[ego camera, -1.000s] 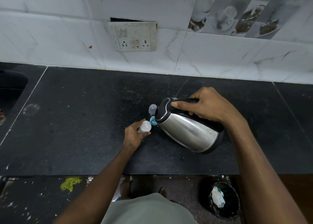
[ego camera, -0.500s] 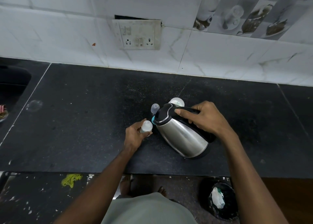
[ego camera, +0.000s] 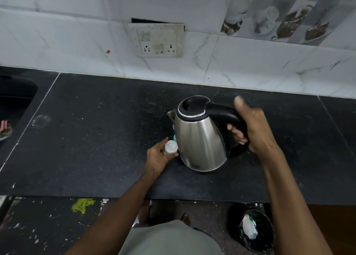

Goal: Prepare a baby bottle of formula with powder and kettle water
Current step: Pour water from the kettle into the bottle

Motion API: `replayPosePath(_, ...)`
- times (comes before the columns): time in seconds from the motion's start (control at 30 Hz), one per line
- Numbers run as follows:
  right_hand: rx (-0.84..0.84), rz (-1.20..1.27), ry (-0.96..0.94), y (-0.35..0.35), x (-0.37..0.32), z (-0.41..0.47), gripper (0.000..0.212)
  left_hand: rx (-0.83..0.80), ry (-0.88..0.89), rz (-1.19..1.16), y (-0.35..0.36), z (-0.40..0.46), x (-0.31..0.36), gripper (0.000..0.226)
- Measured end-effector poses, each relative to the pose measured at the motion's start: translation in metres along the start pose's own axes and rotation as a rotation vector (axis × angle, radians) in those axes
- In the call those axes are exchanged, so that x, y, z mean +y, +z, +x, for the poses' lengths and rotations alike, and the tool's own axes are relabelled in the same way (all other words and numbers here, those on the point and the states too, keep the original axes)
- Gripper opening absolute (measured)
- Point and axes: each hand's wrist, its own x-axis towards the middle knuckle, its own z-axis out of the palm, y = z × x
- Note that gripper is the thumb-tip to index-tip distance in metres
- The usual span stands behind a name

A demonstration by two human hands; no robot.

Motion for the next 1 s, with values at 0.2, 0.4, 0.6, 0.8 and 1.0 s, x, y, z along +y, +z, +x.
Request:
replayPosePath(0.2, 0.007, 0.031, -0.026, 0.017, -0.023, 0.025, 0.096, -0.094, 0.021, 0.01, -0.009, 0.005, -0.002, 0.094)
replayPosePath(0.4, -0.004, 0.132, -0.027, 0.052, -0.027, 0.052, 0.092, -0.191, 0.013, -0.142, -0.044, 0.007, 0.032, 0.063)
replayPosePath(0.6, 0.025, 0.239, -0.018, 0.09, -0.015, 0.078, 0.087, 0.157, -0.061, -0.374, -0.106, 0.021, 0.073, 0.031)
replayPosePath(0.8, 0.103, 0.275, 0.035, 0.14, 0.006, 0.094, 0.082, 0.226, 0.019, -0.453, -0.138, 0.042, 0.126, 0.02)
replayPosePath(1.0, 0.257, 0.272, 0.096, 0.19, 0.034, 0.098, 0.079, 0.206, -0.054, -0.378, -0.147, 0.062, 0.139, 0.047)
